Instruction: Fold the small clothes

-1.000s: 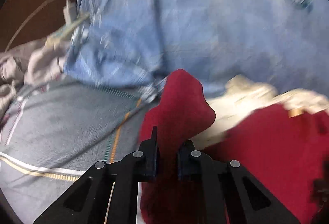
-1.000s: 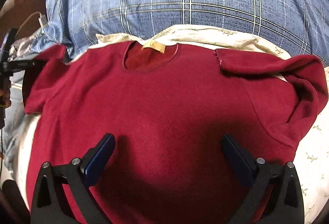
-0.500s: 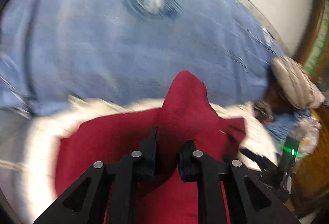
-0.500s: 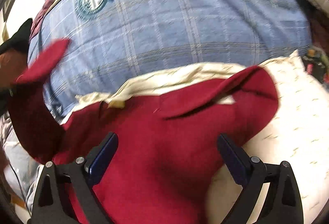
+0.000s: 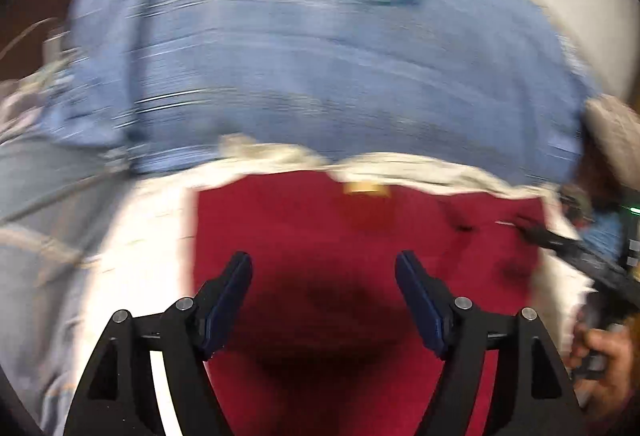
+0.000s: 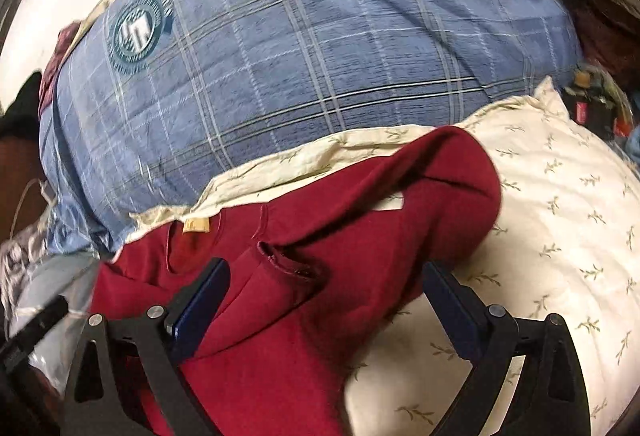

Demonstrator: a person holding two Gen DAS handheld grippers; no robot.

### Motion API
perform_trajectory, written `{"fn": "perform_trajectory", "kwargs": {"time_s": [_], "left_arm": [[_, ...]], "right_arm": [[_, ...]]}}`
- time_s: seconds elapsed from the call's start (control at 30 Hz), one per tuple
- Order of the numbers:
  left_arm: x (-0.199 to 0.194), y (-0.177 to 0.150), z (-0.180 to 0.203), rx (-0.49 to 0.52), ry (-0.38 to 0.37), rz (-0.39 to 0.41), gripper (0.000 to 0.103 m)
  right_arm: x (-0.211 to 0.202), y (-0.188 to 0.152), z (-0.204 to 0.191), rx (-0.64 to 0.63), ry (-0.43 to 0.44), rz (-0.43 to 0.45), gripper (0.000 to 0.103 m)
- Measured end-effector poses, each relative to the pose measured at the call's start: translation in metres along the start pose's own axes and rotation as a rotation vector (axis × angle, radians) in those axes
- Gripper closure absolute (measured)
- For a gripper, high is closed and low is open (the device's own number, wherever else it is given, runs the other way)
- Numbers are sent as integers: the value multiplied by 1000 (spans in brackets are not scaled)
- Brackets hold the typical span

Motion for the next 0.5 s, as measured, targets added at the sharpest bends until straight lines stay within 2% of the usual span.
{"fn": "perform_trajectory", "kwargs": {"time_s": [0.1,0.2,0.27,0.43,0.5], "left_arm": [[23,-14,-44,-65,129,-17,31],[46,-24,-58,-124,106,-73,31],[60,-20,-61,-140,98,-80,31],[64,-13,-54,-93,92,-68,31],[56,-29,-43,-60,100,-72,31]], "right_arm": [[23,0,-11,-65,-34,-22,7],[34,0,-20,-109,-55,-37,10],[35,2,-26,-107,-31,-21,9],[42,12,-53,-182,20,-42,9],[51,15,-77,-237,65,-86,9]]}}
Point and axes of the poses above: each gripper's, at about its wrist camera, not at the fingertips, and x roughly the way its jaws point, z to its right, y to its top, the point moved 10 cm from there along x, roughly the way its jaws point, and after that the axes turned 7 degrees about -z, right-handed, at the moved point
